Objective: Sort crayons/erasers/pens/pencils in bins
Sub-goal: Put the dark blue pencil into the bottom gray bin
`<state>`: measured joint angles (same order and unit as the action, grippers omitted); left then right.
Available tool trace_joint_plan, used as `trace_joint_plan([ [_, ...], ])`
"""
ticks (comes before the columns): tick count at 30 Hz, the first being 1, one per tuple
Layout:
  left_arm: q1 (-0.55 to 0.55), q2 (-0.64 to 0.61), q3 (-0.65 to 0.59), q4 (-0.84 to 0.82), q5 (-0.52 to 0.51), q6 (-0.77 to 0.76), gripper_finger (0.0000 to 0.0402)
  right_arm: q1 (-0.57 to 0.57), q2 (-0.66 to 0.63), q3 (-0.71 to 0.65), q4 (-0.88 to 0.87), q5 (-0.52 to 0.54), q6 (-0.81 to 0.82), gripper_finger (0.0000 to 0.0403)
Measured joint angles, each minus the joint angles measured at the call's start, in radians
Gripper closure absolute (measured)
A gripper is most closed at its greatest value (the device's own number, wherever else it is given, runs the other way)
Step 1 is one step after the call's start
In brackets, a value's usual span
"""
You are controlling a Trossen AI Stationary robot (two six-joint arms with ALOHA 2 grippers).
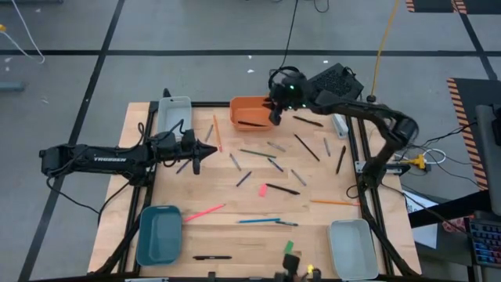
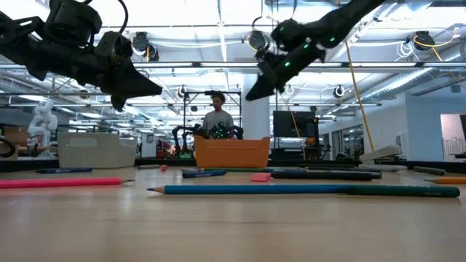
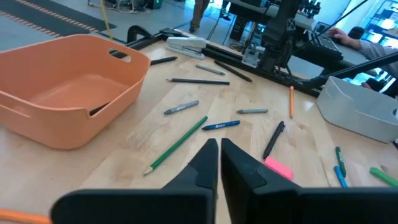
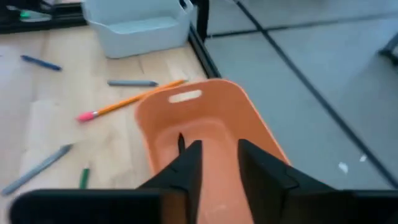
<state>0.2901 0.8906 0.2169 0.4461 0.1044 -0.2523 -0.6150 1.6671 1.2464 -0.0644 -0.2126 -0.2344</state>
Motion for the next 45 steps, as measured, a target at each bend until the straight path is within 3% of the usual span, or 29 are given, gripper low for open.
trace_joint_plan([
  [5,0.000,0.000,0.000,-0.004,-0.015,0.026,0.0396,0.052,-0.156,-0.249,0.182,0.005,0.011,0.0395],
  [9,0.000,0.000,0.000,-0.009,-0.038,0.055,0.0399,0.115,-0.276,-0.454,0.372,0.064,0.106,0.0396],
  [14,0.000,0.007,0.008,-0.010,-0.080,0.078,0.0399,0.223,-0.406,-0.587,0.356,0.234,0.186,0.0401],
  [21,-0.023,0.136,0.092,-0.009,-0.082,0.139,0.0399,0.338,-0.524,-0.600,0.084,0.420,0.304,0.0402],
  [27,-0.037,0.243,0.128,0.081,-0.081,0.170,0.0399,0.366,-0.553,-0.600,-0.103,0.439,0.419,0.0402],
  [37,-0.032,0.276,0.129,0.110,-0.081,0.204,0.0398,0.353,-0.549,-0.600,-0.338,0.453,0.599,0.0403],
  [45,-0.004,0.276,0.129,0.114,-0.081,0.207,0.0398,0.268,-0.406,-0.563,-0.346,0.373,0.641,0.0403],
])
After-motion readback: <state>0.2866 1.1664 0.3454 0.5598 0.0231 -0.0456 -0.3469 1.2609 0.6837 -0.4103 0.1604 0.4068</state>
